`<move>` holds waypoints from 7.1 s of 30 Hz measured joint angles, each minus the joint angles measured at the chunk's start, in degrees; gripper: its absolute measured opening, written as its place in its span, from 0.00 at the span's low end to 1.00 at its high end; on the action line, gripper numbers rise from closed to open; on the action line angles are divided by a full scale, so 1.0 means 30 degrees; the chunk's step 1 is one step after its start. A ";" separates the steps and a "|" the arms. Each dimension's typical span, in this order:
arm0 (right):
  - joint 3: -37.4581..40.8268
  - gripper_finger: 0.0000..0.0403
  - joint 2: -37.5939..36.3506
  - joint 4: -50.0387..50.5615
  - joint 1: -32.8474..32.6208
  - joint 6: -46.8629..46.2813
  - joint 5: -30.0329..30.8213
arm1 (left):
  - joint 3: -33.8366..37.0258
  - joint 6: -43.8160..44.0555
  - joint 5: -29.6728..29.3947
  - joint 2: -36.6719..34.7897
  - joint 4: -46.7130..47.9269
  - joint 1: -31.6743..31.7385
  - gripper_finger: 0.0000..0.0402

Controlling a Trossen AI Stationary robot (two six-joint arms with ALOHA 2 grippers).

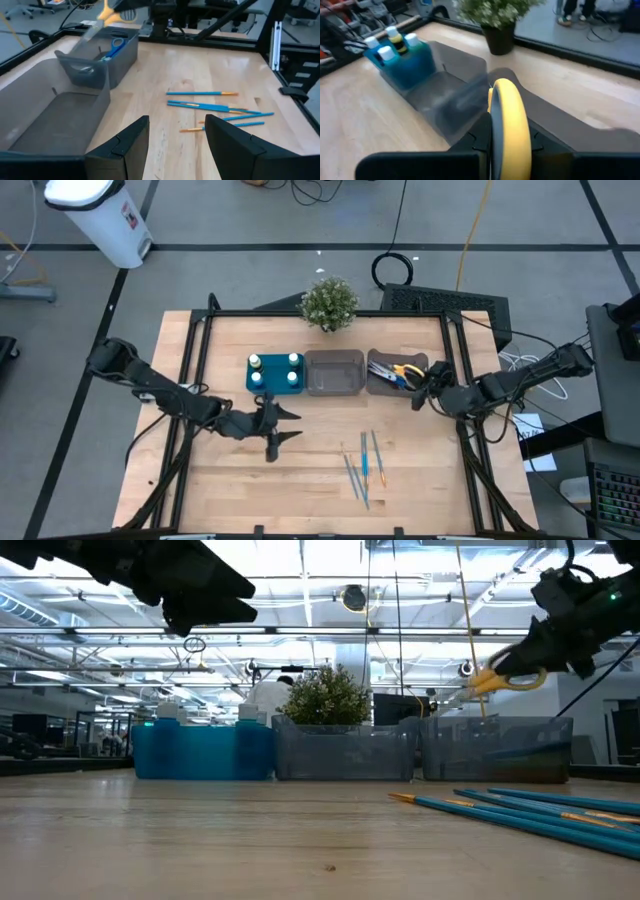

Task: Pick & Place Paint Supplies
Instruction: Put the yellow scissor into the right black bin

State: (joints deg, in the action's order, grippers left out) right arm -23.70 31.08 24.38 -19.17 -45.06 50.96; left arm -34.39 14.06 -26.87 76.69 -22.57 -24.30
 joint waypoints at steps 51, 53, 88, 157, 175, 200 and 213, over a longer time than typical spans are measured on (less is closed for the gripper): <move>0.0889 0.25 0.1795 -0.2218 0.3886 0.0874 -0.3032 | 0.0001 0.0488 -0.0009 0.0000 0.0000 0.0358 0.49; 0.0889 0.25 0.1792 -0.3435 0.3772 0.2170 -0.3362 | 0.0000 0.0496 -0.0007 0.0000 0.0000 0.0358 0.50; -0.6775 0.68 0.9568 0.0188 -0.3693 0.8847 0.0739 | 0.0001 0.1549 -0.0036 0.0007 0.0257 0.0984 0.48; -0.3993 0.05 0.5259 0.4402 0.0887 0.0049 -0.2493 | 0.0007 0.1989 0.0000 0.0022 0.0743 0.0977 0.50; -0.4007 0.10 0.5953 0.5689 0.1526 0.0087 -0.3101 | 0.0007 0.2047 -0.0003 0.0022 0.0860 0.0977 0.48; -0.3147 0.17 0.5911 0.5277 0.1529 -0.0074 -0.3514 | 0.0007 0.2077 -0.0007 0.0022 0.0916 0.0977 0.48; -0.3169 0.19 0.5904 0.4845 0.1533 -0.0224 0.0918 | 0.0007 0.2138 -0.0007 0.0022 0.0911 0.0977 0.48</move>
State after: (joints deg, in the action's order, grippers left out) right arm -33.21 48.80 38.92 -14.57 -45.73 53.72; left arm -34.37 20.48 -26.89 76.75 -19.84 -21.37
